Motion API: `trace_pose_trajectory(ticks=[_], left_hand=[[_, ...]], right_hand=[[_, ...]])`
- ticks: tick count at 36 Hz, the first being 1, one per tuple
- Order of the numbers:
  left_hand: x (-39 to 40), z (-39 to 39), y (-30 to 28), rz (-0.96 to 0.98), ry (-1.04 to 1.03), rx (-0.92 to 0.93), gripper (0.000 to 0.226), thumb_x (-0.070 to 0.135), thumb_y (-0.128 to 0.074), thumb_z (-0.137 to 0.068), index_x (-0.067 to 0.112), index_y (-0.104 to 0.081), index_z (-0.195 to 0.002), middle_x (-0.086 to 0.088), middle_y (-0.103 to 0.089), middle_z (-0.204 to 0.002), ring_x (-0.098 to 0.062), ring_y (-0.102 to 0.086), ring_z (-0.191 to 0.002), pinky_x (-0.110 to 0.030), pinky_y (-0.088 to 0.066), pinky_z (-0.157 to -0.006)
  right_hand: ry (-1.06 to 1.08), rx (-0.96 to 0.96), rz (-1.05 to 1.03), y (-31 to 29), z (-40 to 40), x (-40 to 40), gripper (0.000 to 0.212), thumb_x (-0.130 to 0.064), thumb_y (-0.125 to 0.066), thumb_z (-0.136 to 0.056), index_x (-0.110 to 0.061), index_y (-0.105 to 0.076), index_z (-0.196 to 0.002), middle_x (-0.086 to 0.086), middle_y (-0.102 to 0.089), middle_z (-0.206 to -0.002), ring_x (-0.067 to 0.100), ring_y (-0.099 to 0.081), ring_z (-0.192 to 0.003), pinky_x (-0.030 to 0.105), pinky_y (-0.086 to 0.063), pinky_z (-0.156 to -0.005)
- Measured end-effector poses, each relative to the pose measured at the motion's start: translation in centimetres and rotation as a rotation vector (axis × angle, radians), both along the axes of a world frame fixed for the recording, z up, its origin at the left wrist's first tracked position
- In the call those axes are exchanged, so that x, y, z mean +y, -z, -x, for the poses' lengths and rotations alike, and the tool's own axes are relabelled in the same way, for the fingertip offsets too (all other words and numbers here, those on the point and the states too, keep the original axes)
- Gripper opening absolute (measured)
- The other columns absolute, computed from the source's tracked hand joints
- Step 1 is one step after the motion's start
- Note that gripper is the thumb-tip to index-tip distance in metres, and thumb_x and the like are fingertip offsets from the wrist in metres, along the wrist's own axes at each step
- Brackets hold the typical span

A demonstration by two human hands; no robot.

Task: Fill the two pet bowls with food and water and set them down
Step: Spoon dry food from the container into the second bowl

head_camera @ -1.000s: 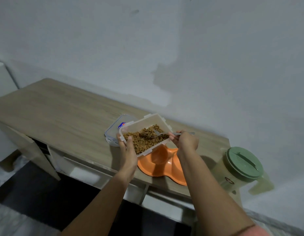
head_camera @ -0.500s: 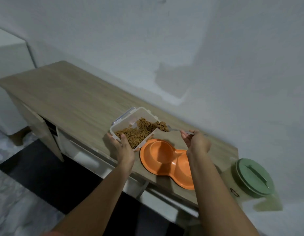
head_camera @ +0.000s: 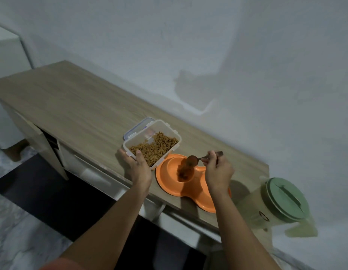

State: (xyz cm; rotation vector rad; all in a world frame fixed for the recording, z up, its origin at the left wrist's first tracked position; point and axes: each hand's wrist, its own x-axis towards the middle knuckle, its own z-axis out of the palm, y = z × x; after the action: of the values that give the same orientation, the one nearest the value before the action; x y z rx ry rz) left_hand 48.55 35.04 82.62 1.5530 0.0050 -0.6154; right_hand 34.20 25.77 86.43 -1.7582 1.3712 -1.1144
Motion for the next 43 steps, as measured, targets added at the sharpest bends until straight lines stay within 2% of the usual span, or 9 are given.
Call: trace_pose_trajectory(ticks=[4,7,11,14,18,24,29,33,43], left_hand=[[0.0,0.0,0.0,-0.015,0.003,-0.04,0.064,0.04,-0.034,-0.101,0.034,0.005,-0.152,-0.012,-0.013,-0.16,-0.037,-0.035,-0.139,-0.053,-0.037,-0.11],[0.1,0.0,-0.3,-0.008,0.008,-0.042,0.064,0.037,-0.034,-0.102,0.031,0.003,-0.153,-0.015,-0.018,-0.158,-0.037,-0.038,-0.136,-0.052,-0.039,-0.108],[0.3,0.5,-0.9,-0.008,0.02,-0.084,0.063,0.034,-0.033,-0.103,0.026,0.002,-0.154,-0.014,-0.022,-0.157,-0.035,-0.041,-0.134,-0.04,-0.041,-0.104],[0.7,1.1,-1.8,0.004,0.036,-0.113,0.06,0.028,-0.033,-0.104,0.022,-0.001,-0.155,-0.012,-0.022,-0.157,-0.032,-0.04,-0.135,-0.029,-0.037,-0.091],[1.2,1.5,-3.1,0.033,0.086,-0.159,0.06,0.026,-0.032,-0.105,0.021,0.0,-0.155,-0.008,-0.015,-0.16,-0.028,-0.033,-0.14,-0.024,-0.031,-0.091],[2.0,1.5,-4.2,-0.037,0.161,-0.227,0.061,0.03,-0.031,-0.104,0.024,0.002,-0.155,-0.012,-0.021,-0.157,-0.033,-0.041,-0.133,-0.028,-0.037,-0.09],[2.5,1.3,-4.7,-0.091,0.211,-0.227,0.061,0.033,-0.03,-0.104,0.029,0.004,-0.154,-0.013,-0.015,-0.159,-0.034,-0.035,-0.138,-0.038,-0.038,-0.102],[2.8,1.5,-5.2,-0.084,0.226,-0.22,0.061,0.032,-0.029,-0.105,0.029,0.006,-0.154,-0.009,-0.008,-0.162,-0.032,-0.029,-0.142,-0.041,-0.032,-0.109],[3.0,1.3,-5.1,-0.122,0.265,-0.222,0.061,0.038,-0.027,-0.104,0.032,0.008,-0.154,-0.009,-0.014,-0.16,-0.033,-0.024,-0.143,-0.045,-0.03,-0.109]], right_hand=[[0.057,-0.122,0.137,-1.9,-0.8,0.3,0.024,-0.031,-0.046,-0.096,-0.036,-0.053,-0.074,-0.005,-0.067,-0.068,0.022,-0.071,-0.073,0.048,-0.057,-0.076],[0.068,-0.236,0.183,-3.5,-1.6,0.2,0.02,-0.017,-0.044,-0.1,-0.018,-0.058,-0.085,0.004,-0.068,-0.072,0.023,-0.071,-0.071,0.036,-0.06,-0.071],[-0.01,-0.387,0.053,-4.4,-3.6,-0.1,0.023,-0.017,-0.043,-0.101,-0.021,-0.058,-0.084,0.011,-0.07,-0.076,0.018,-0.071,-0.071,0.024,-0.059,-0.069],[-0.05,-0.362,-0.068,-4.1,-5.1,0.0,0.025,-0.018,-0.044,-0.101,-0.022,-0.06,-0.082,0.014,-0.071,-0.082,0.017,-0.072,-0.075,0.026,-0.058,-0.073],[-0.06,-0.289,-0.185,-3.5,-6.2,0.1,0.021,-0.017,-0.046,-0.1,-0.011,-0.063,-0.091,0.006,-0.071,-0.081,0.016,-0.072,-0.079,0.033,-0.059,-0.081],[-0.035,-0.31,-0.336,-2.9,-6.6,-0.1,0.022,-0.016,-0.045,-0.1,-0.007,-0.064,-0.093,0.008,-0.071,-0.079,0.017,-0.072,-0.078,0.035,-0.058,-0.083],[-0.073,-0.372,-0.48,-2.8,-7.1,0.0,0.024,-0.016,-0.046,-0.1,-0.01,-0.064,-0.085,0.014,-0.072,-0.082,0.016,-0.072,-0.074,0.026,-0.06,-0.074],[-0.076,-0.424,-0.614,-2.5,-7.4,0.1,0.024,-0.014,-0.046,-0.1,0.002,-0.062,-0.091,0.018,-0.069,-0.077,0.022,-0.072,-0.072,0.027,-0.06,-0.072],[-0.013,-0.452,-0.749,-2.7,-7.0,0.5,0.017,-0.013,-0.045,-0.1,-0.003,-0.052,-0.089,0.02,-0.068,-0.072,0.024,-0.071,-0.068,0.024,-0.059,-0.06]])
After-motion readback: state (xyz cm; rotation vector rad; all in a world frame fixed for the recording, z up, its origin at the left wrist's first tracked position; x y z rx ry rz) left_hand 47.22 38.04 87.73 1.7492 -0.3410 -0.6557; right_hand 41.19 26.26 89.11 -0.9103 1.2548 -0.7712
